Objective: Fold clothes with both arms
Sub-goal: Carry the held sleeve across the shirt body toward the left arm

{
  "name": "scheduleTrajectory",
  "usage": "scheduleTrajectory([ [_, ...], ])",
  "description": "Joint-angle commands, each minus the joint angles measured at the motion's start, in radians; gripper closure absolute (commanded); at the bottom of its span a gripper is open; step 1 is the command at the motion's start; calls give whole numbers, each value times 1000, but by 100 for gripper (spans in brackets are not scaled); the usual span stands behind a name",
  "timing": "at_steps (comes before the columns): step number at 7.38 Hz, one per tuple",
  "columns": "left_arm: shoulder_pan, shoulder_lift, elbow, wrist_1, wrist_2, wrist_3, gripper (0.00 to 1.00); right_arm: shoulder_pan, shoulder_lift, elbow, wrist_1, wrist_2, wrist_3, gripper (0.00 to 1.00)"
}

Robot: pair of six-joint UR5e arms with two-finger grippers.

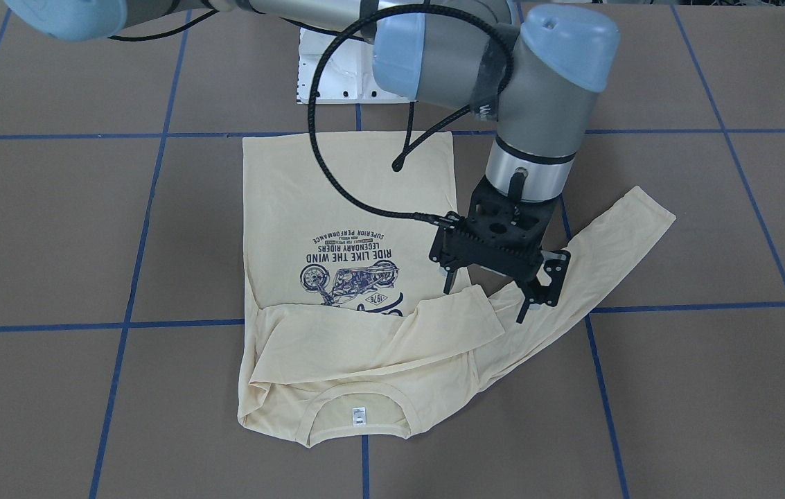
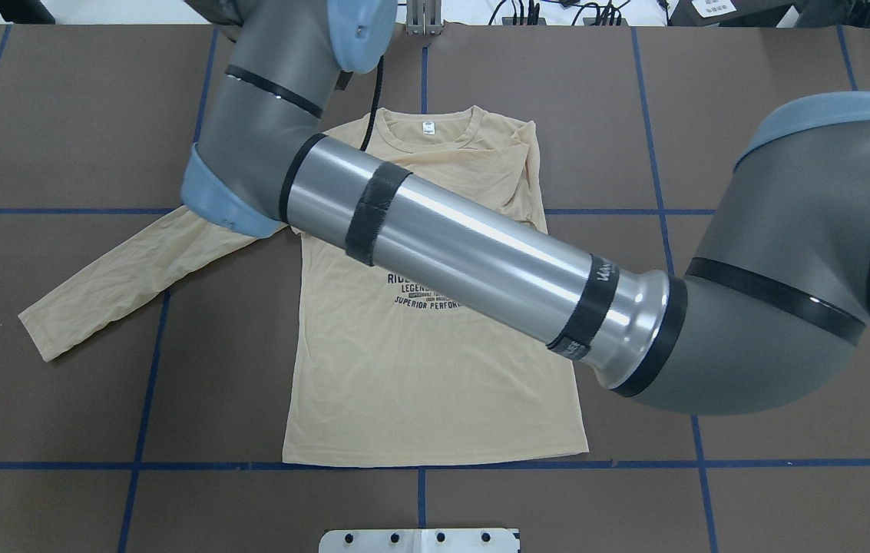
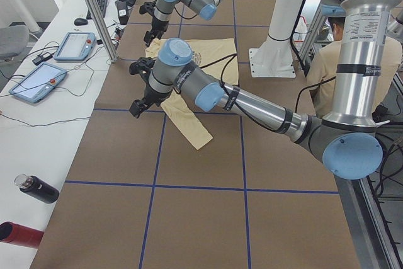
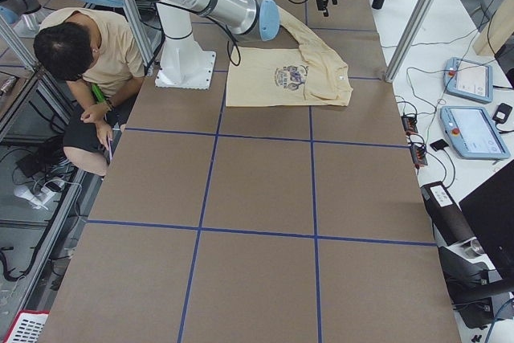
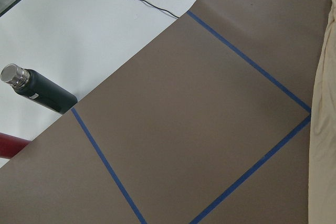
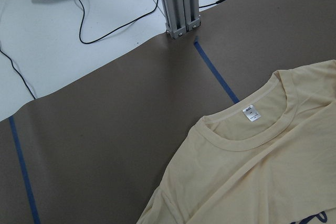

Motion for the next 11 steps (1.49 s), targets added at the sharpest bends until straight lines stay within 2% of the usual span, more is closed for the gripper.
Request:
scheduleTrajectory([
  [1,124,1,-2,-26,1,-77,0,62,-232,315,-110,76,-133,0],
  [2,152,59,-10,-90,7,-117,0,101,-338,442,-124,128,-190,0],
  [3,180,135,-10,-250,30,-220,0,143,-497,630,-129,170,-291,0],
  [4,245,206,-10,-400,107,-343,0,195,-685,825,-138,233,-398,0],
  [5,339,253,-8,-498,199,-466,0,239,-878,1008,-138,259,-519,0],
  [6,446,284,-8,-547,294,-575,0,294,-1032,1117,-134,305,-650,0],
  [7,538,291,-7,-564,392,-664,0,356,-1149,1161,-123,357,-766,0],
  [8,620,309,-1,-568,462,-728,0,403,-1264,1170,-27,368,-845,0],
  [9,707,332,1,-590,534,-808,0,447,-1410,1161,167,427,-867,0],
  [10,772,344,2,-597,582,-859,0,520,-1549,1154,310,516,-937,0],
  [11,821,364,4,-597,593,-885,0,576,-1657,1151,381,553,-1015,0],
])
